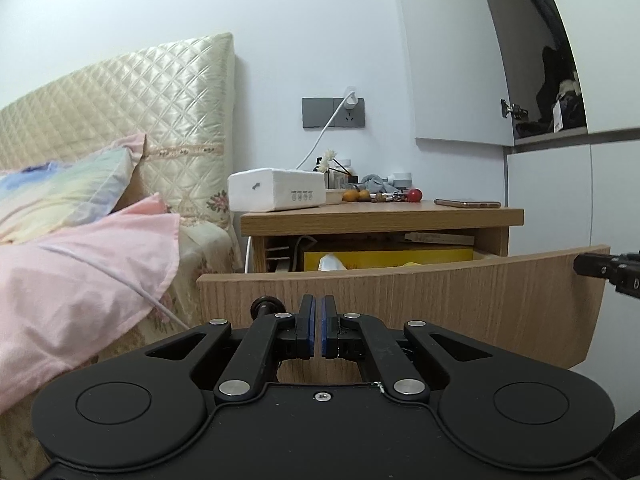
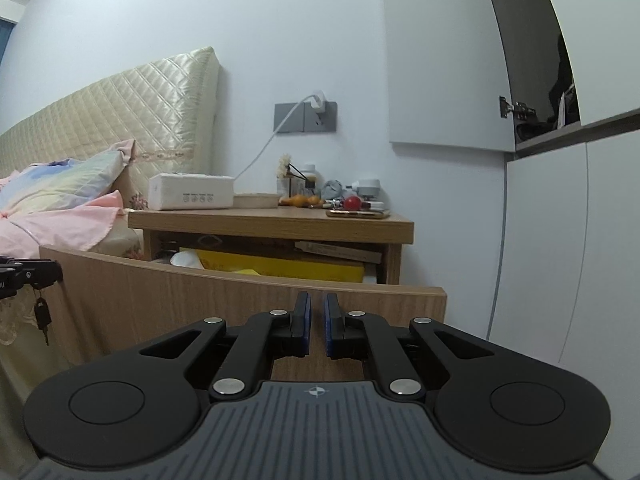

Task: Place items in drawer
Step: 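Push the drawer front shut with the closed left tool fingers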

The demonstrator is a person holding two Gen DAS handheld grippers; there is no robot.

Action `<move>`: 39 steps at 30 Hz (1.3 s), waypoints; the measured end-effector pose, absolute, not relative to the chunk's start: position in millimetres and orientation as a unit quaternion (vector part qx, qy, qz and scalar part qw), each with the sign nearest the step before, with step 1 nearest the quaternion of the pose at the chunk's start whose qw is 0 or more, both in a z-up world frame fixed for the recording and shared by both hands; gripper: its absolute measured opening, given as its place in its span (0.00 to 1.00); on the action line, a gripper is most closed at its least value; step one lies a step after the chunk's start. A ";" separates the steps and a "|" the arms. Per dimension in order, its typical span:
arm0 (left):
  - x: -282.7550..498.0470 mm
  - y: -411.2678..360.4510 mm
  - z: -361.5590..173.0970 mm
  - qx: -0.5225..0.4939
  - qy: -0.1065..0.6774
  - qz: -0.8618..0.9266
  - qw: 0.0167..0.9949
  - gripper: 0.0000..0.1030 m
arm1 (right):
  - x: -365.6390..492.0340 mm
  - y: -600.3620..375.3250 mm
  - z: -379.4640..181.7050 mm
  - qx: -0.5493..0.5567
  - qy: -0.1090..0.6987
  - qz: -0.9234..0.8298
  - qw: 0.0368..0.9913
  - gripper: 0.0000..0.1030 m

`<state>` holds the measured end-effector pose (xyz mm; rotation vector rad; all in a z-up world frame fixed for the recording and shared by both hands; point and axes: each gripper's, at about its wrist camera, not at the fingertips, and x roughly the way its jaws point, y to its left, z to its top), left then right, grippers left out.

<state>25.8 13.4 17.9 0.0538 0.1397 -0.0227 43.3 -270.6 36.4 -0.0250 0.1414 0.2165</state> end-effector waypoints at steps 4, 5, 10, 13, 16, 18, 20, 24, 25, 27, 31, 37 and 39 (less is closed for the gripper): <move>29.6 9.9 16.9 0.032 0.075 -0.016 0.997 0.01 | 44.4 -270.9 36.2 -0.010 0.080 0.104 0.991 0.08; 30.0 9.4 16.7 0.033 0.075 -0.016 0.997 0.01 | 44.5 -270.6 36.0 -0.009 0.082 0.104 0.991 0.08; 36.8 11.4 14.9 0.025 0.088 -0.013 0.996 0.01 | 45.1 -270.3 35.9 -0.007 0.086 0.102 0.991 0.08; 44.9 14.1 11.4 0.018 0.105 -0.013 0.994 0.01 | 46.1 -271.4 36.4 -0.003 0.087 0.102 0.991 0.08; 50.2 14.7 8.7 0.020 0.115 -0.008 0.993 0.01 | 47.2 -272.2 36.3 -0.003 0.087 0.103 0.991 0.07; 50.4 11.6 7.5 0.032 0.111 -0.006 0.993 0.01 | 48.9 -272.7 36.3 -0.003 0.087 0.103 0.991 0.07; 51.0 8.8 6.6 0.040 0.109 -0.003 0.993 0.01 | 51.2 -273.5 36.4 -0.001 0.086 0.103 0.991 0.07; 56.4 7.6 7.1 0.039 0.109 0.000 0.993 0.01 | 55.2 -272.1 36.3 -0.005 0.084 0.106 0.991 0.07; 58.4 7.8 7.2 0.038 0.110 0.001 0.993 0.01 | 56.6 -271.6 36.2 -0.007 0.083 0.107 0.991 0.07; 62.8 7.3 7.4 0.037 0.110 0.004 0.993 0.01 | 61.0 -271.5 36.1 -0.008 0.082 0.108 0.991 0.07; 73.5 5.4 7.9 0.039 0.113 0.009 0.993 0.01 | 71.5 -271.5 36.3 -0.007 0.083 0.109 0.991 0.07; 93.7 6.9 11.3 0.028 0.121 0.009 0.992 0.01 | 89.6 -272.3 37.5 -0.004 0.088 0.111 0.990 0.07; 100.4 7.8 12.2 0.025 0.124 0.010 0.992 0.01 | 95.6 -272.1 37.7 -0.004 0.090 0.112 0.990 0.07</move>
